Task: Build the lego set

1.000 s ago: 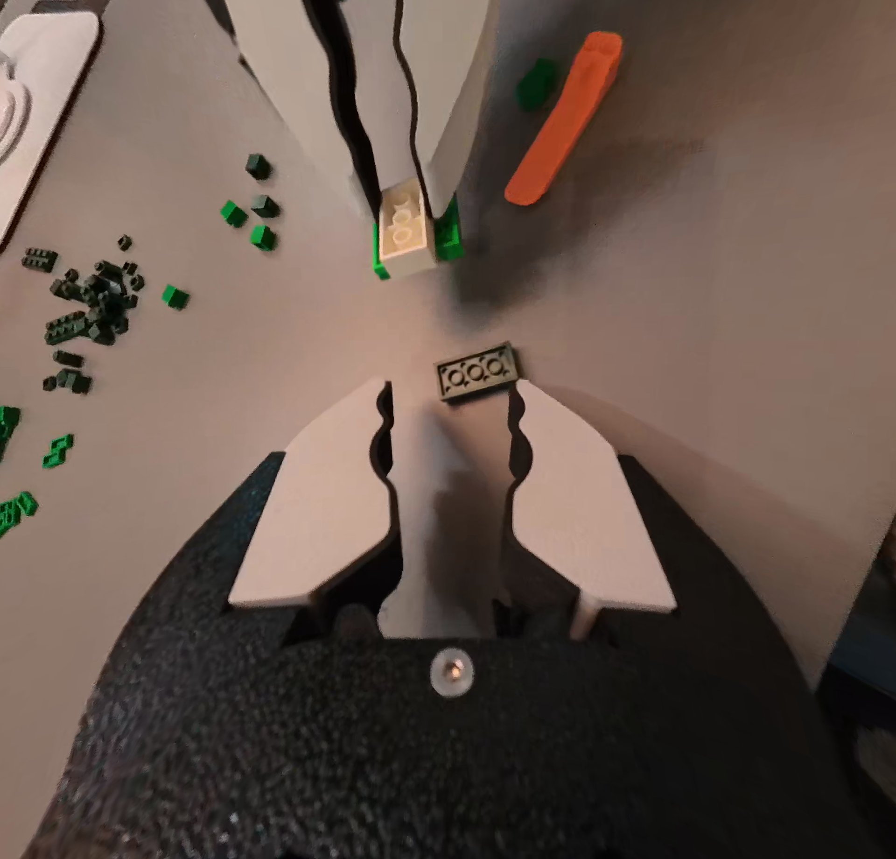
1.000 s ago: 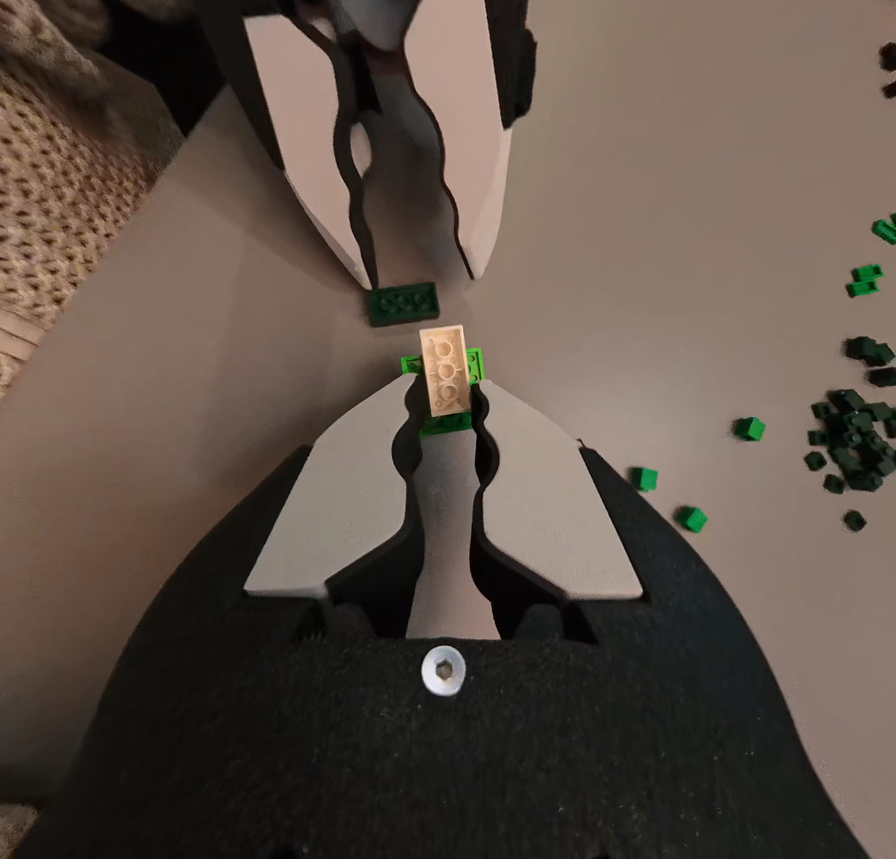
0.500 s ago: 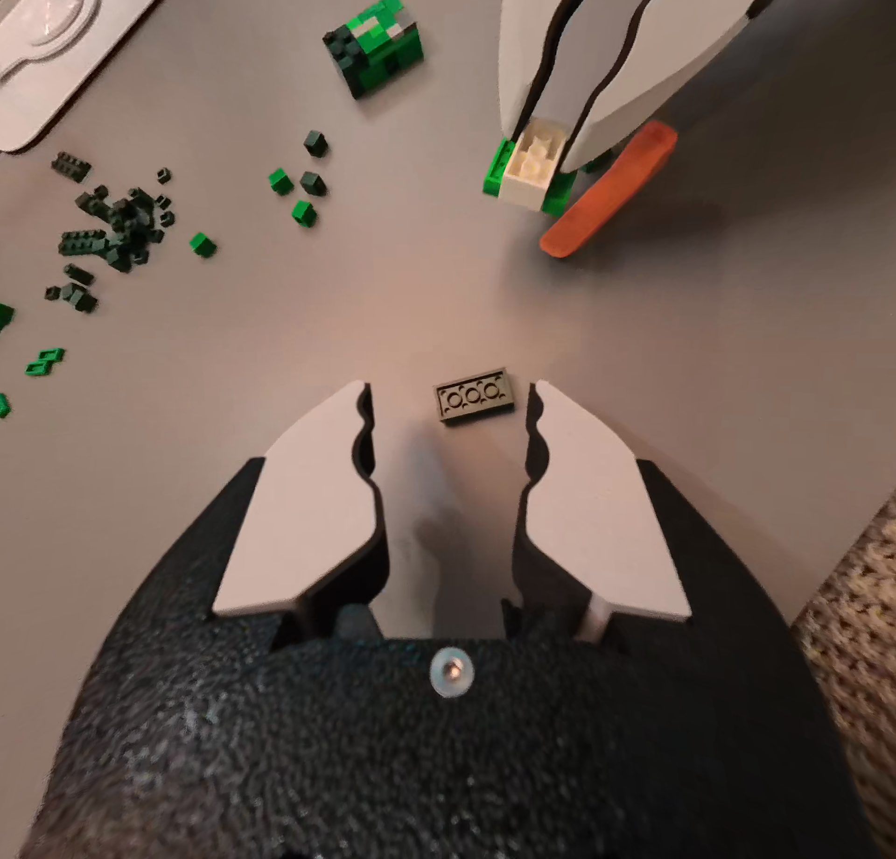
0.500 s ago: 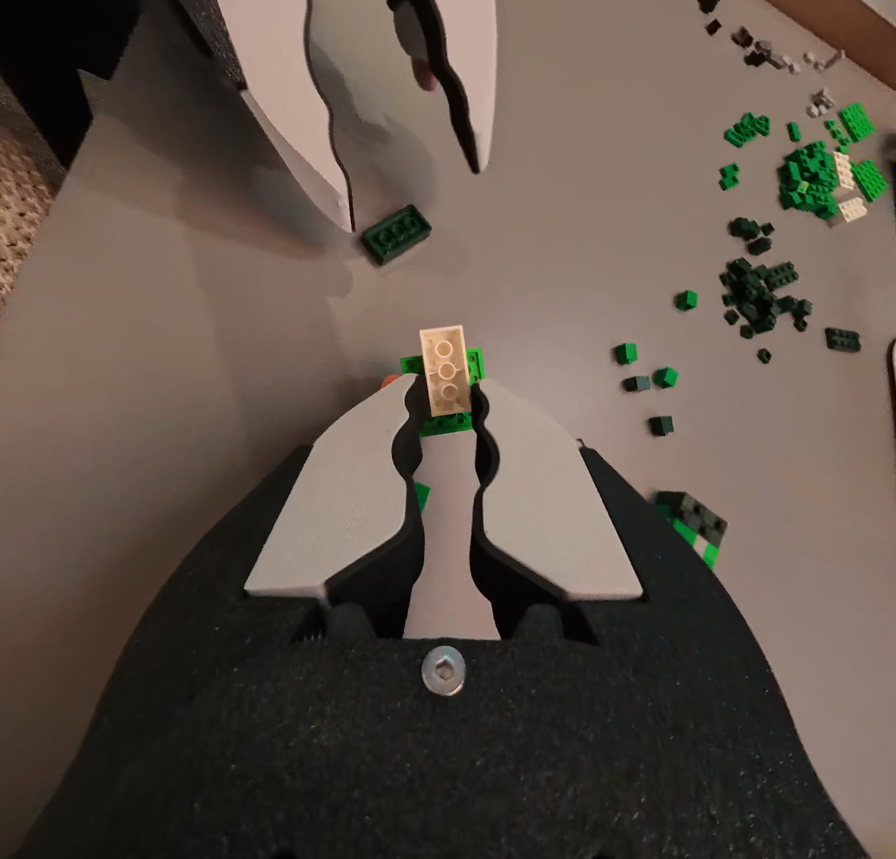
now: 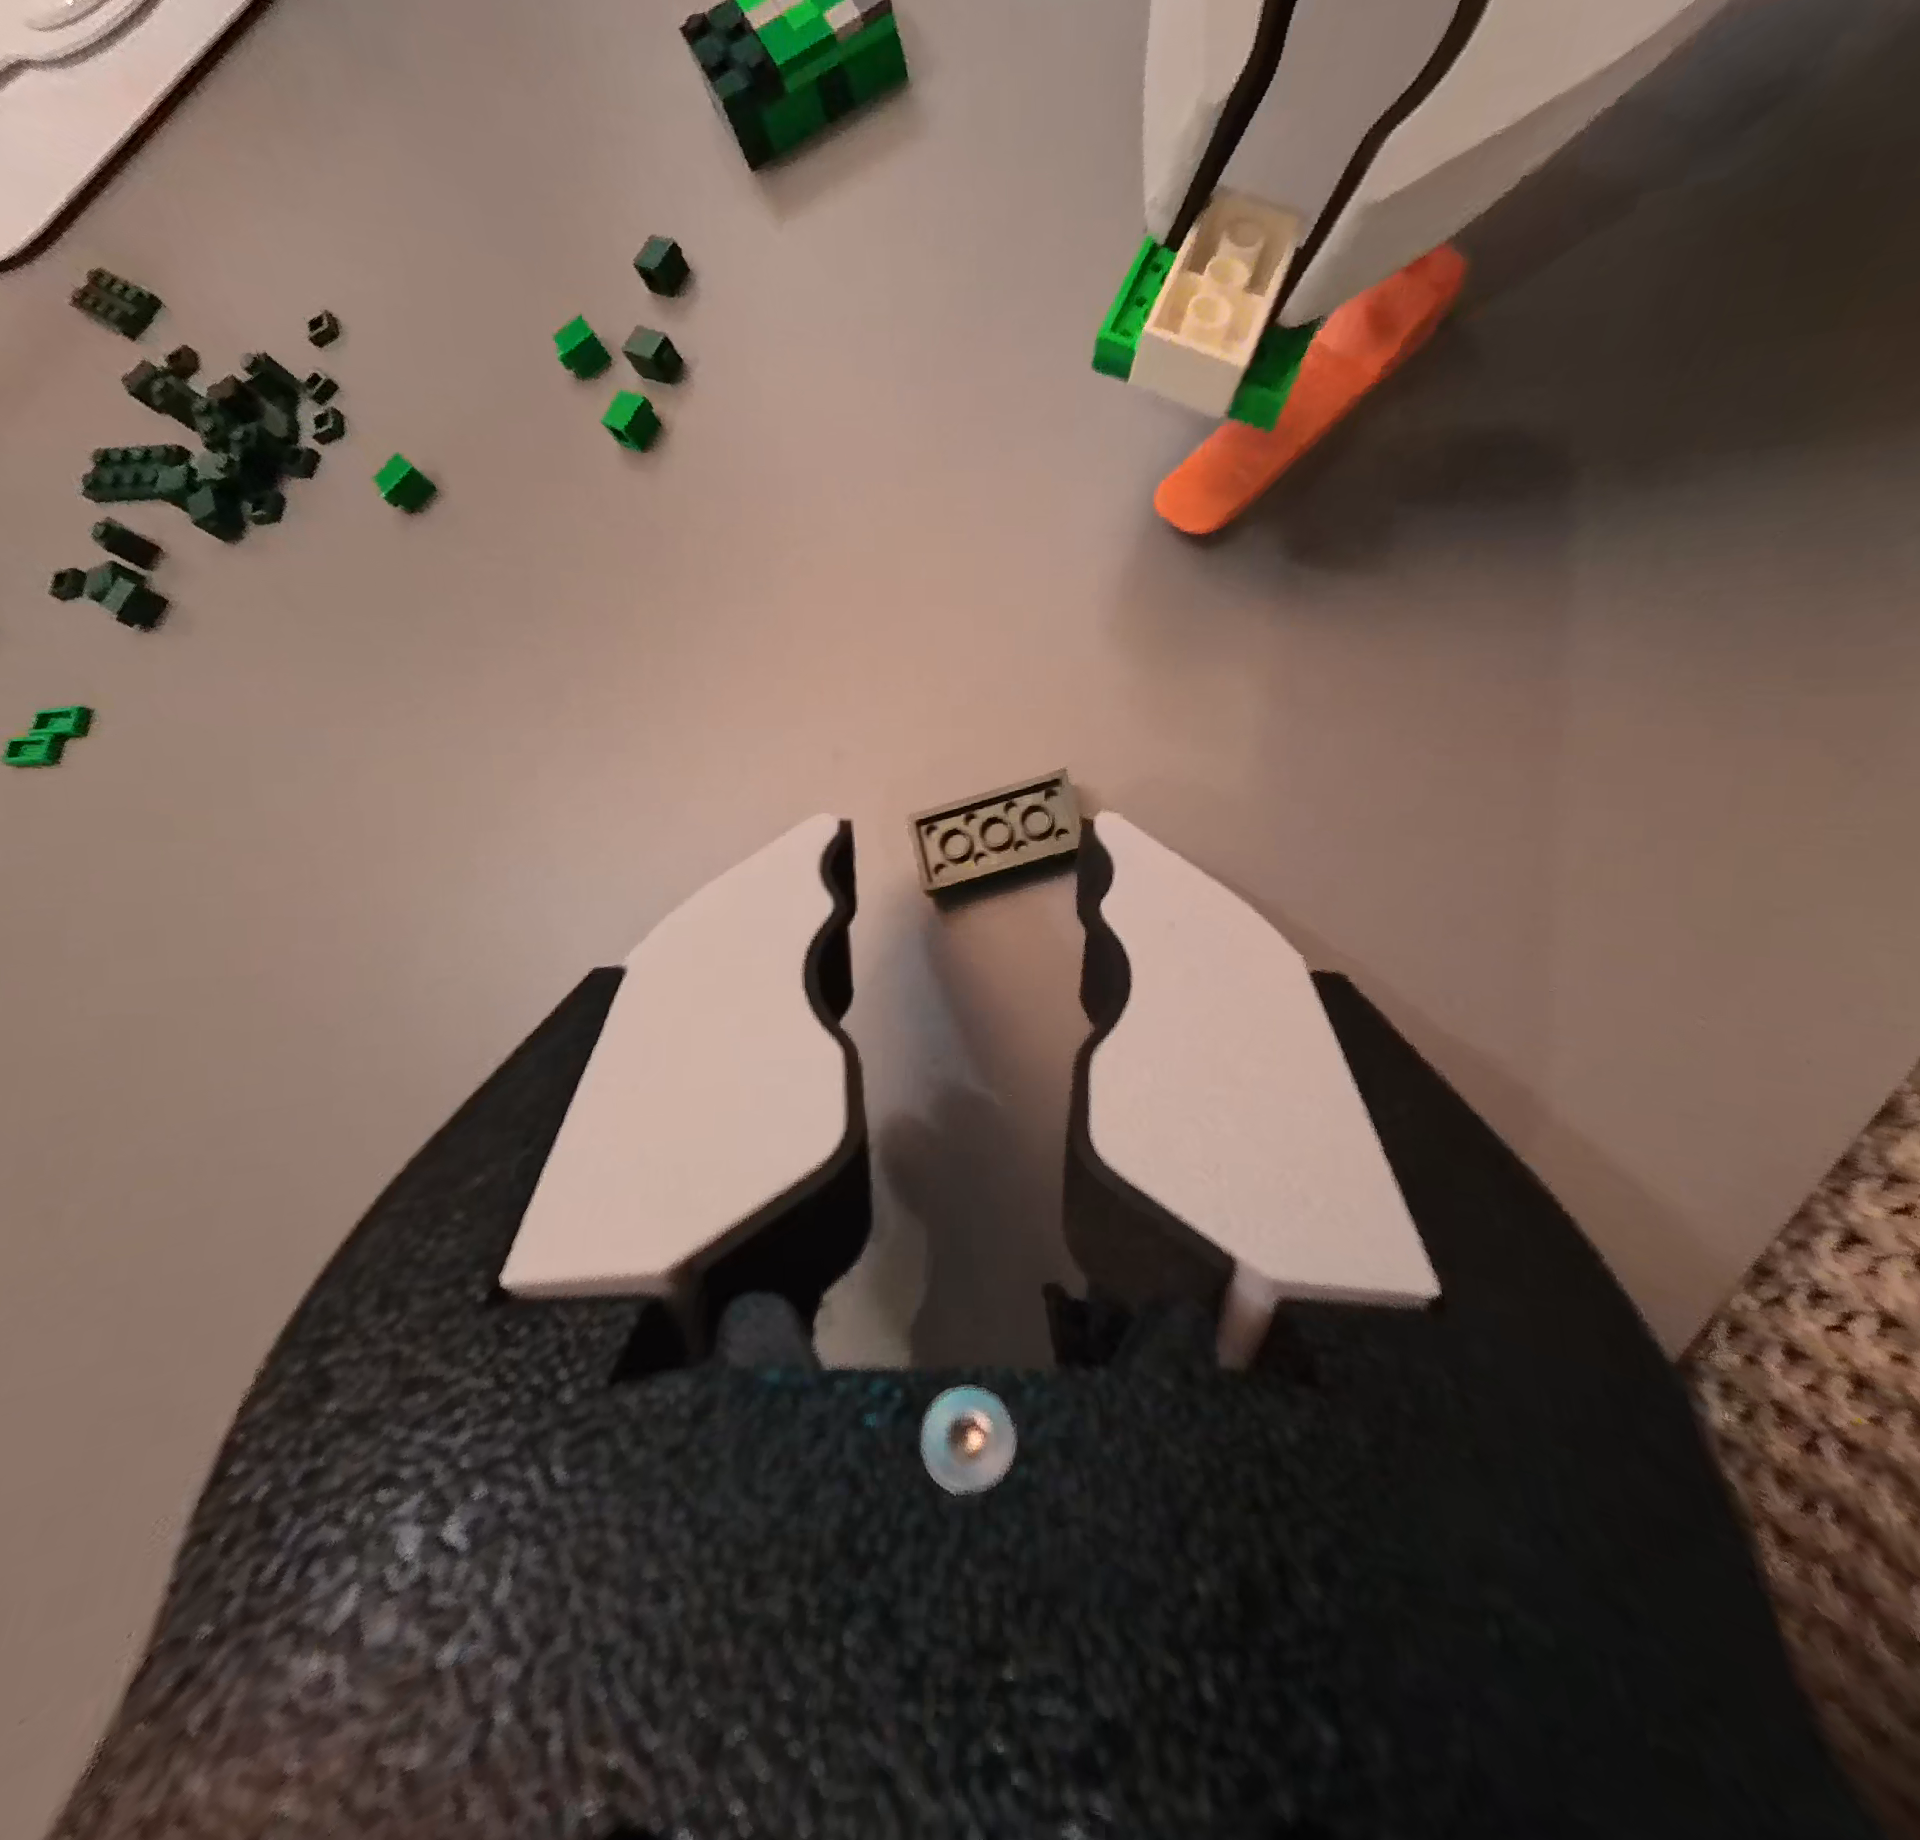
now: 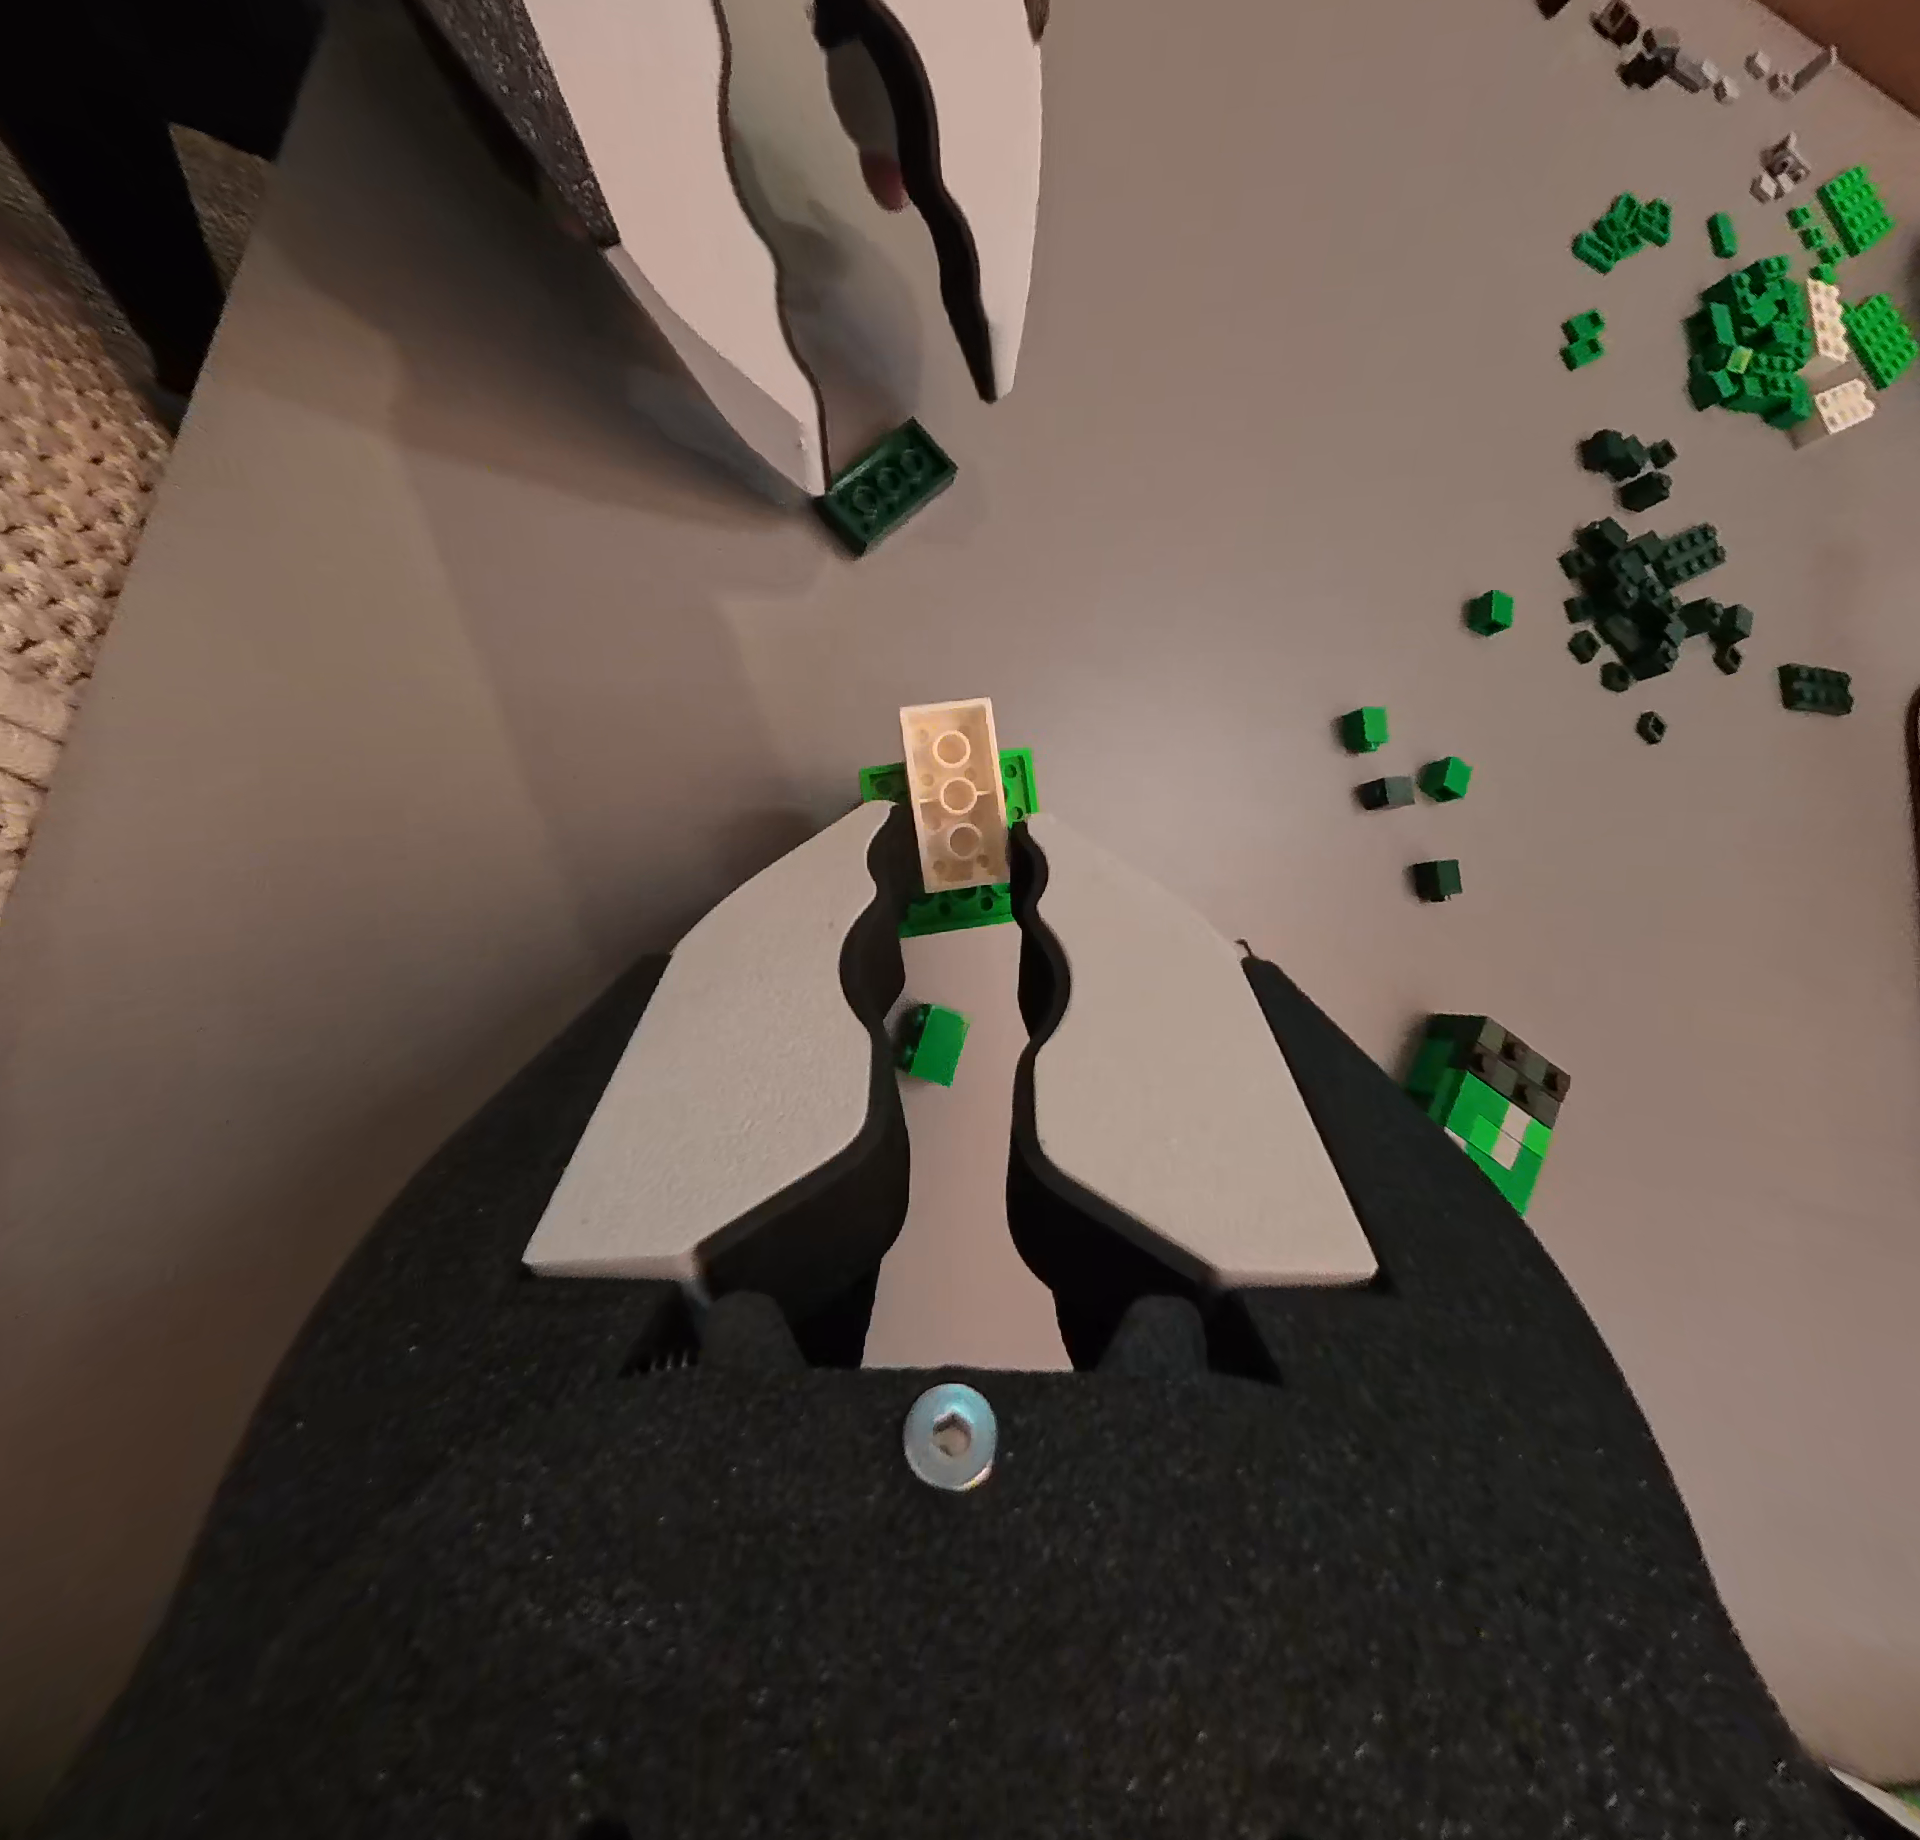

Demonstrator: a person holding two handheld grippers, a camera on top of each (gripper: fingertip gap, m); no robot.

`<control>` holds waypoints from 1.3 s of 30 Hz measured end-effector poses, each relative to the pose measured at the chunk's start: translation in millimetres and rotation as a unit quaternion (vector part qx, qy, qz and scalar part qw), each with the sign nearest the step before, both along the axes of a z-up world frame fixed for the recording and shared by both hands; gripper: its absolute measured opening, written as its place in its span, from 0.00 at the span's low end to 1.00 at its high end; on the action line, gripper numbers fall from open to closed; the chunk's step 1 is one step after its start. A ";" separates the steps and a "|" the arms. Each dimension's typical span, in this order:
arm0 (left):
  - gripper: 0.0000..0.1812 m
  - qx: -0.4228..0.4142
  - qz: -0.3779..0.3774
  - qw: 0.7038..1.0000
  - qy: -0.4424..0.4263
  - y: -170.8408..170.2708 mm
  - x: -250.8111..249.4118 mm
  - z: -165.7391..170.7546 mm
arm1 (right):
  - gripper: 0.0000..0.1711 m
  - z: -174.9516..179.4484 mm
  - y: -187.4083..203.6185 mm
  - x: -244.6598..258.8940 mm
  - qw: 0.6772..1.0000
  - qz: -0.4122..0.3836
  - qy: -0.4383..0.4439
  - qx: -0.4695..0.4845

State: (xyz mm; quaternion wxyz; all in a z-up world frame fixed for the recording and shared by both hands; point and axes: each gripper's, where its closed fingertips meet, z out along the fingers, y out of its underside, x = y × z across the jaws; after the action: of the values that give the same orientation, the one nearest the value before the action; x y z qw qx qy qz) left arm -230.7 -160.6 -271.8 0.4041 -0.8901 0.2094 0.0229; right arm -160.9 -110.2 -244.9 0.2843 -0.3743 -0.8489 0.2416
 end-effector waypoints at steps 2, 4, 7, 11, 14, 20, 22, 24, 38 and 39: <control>0.20 -0.004 0.004 1.000 -0.012 -0.5 1.0 0.1 | 0.10 0.5 -1.2 -0.3 1.000 0.001 0.001 -0.004; 0.21 -0.002 0.014 1.000 -0.016 1.0 0.6 1.0 | 0.10 -0.5 -0.8 -0.4 1.000 0.000 -0.001 -0.006; 0.22 0.001 0.018 1.000 -0.001 2.4 -0.1 0.6 | 0.10 -2.2 0.6 -0.7 1.000 -0.002 -0.004 -0.003; 0.23 -0.003 0.025 1.000 0.004 3.0 -0.8 -1.9 | 0.10 -2.7 -0.7 -0.7 1.000 0.000 -0.005 -0.004; 0.22 -0.008 0.027 1.000 0.000 2.9 -0.7 -2.5 | 0.10 -3.9 0.0 -0.1 1.000 -0.001 -0.009 -0.005; 0.11 -0.010 0.030 0.999 0.025 4.3 -5.5 -4.1 | 0.10 -4.1 1.0 0.0 1.000 -0.003 -0.007 -0.010; 0.09 -0.009 0.030 0.999 0.030 4.3 -5.9 -4.7 | 0.10 -4.8 1.7 0.1 1.000 -0.004 -0.007 -0.012; 0.10 -0.007 0.028 0.999 0.029 4.2 -5.9 -4.7 | 0.10 -5.7 2.5 0.4 1.000 -0.005 -0.008 -0.013; 0.27 -0.008 0.007 1.000 -0.022 -1.1 -15.9 -3.7 | 0.10 -4.3 3.5 1.0 0.999 -0.007 -0.003 -0.037; 0.27 -0.012 0.008 1.000 -0.021 -0.2 -16.9 -5.3 | 0.10 -4.1 3.1 0.9 0.999 -0.006 -0.003 -0.039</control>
State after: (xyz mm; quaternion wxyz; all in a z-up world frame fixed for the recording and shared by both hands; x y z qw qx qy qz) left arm -247.6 -160.7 -277.0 0.3979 -0.8968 0.1935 0.0051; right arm -159.9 -107.2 -249.0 0.2682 -0.3910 -0.8375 0.2716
